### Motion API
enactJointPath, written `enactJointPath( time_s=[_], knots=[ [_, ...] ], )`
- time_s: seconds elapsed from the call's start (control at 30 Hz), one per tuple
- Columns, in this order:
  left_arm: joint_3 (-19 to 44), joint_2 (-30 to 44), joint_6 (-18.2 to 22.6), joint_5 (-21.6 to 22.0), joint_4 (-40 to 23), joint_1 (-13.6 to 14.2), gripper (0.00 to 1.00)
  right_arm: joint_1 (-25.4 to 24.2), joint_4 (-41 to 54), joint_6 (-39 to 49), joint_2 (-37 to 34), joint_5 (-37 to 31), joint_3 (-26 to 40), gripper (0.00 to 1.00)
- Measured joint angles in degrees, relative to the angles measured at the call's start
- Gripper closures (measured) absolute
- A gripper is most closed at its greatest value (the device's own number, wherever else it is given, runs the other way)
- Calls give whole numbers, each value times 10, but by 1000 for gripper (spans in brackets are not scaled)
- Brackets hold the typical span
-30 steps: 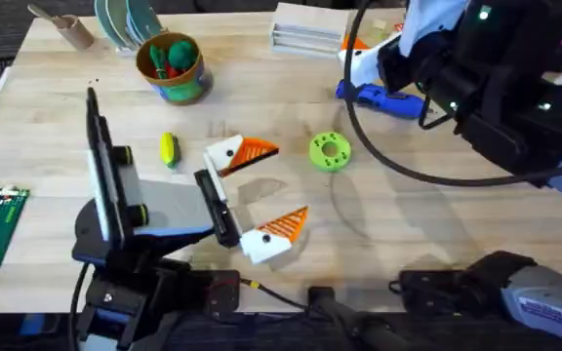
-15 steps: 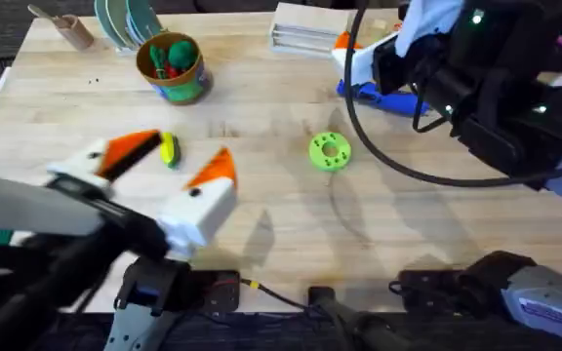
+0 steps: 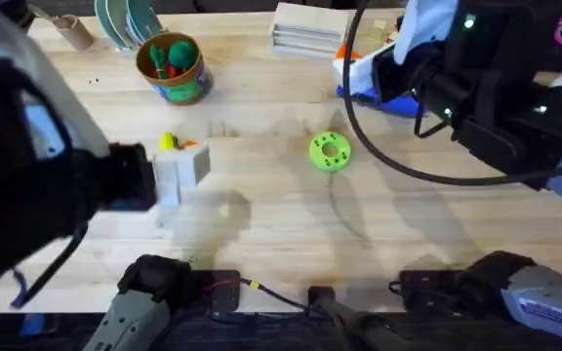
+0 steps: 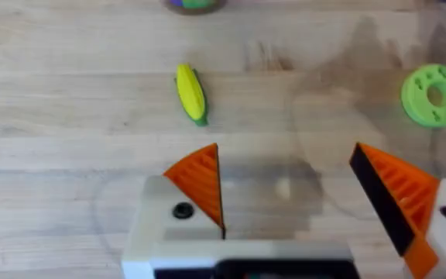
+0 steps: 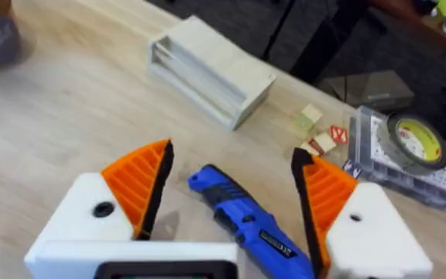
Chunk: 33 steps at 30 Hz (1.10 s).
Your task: Pick up the gripper from the table and insert it into the empty holder that is missing its gripper. Then pick up a screw, insert it into the mounting hole, and use the screwdriver to tighten it. Finally, clean up the table by picking up the vegetable and placing it into the bucket.
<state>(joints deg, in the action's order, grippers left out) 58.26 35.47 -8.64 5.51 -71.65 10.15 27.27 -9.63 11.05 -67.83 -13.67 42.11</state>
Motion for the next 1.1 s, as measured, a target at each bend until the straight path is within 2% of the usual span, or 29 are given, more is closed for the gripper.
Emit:
enactJointPath(
  time_s=[0.13, 0.27, 0.47, 0.63, 0.83, 0.97, 1.1],
  knots=[
    [0, 27, -1, 47, 39, 0, 8, 0, 31, -2, 0, 0, 0, 49],
    [0, 63, -27, 116, 69, 0, 8, 0, 33, -2, 0, 0, 0, 13],
    [0, 145, -78, 154, 96, -2, 9, 0, 33, -2, 0, 0, 0, 10],
    [0, 229, -99, 147, 101, -30, 10, 0, 33, -2, 0, 0, 0, 10],
    [0, 316, -107, 133, 139, -97, 11, 0, 33, -2, 0, 0, 0, 9],
    [0, 363, -95, 82, 175, -139, 9, 0, 33, -1, 0, 0, 0, 9],
    [0, 407, -74, 37, 179, -165, 8, 0, 33, 9, 0, 0, 0, 7]
  ],
)
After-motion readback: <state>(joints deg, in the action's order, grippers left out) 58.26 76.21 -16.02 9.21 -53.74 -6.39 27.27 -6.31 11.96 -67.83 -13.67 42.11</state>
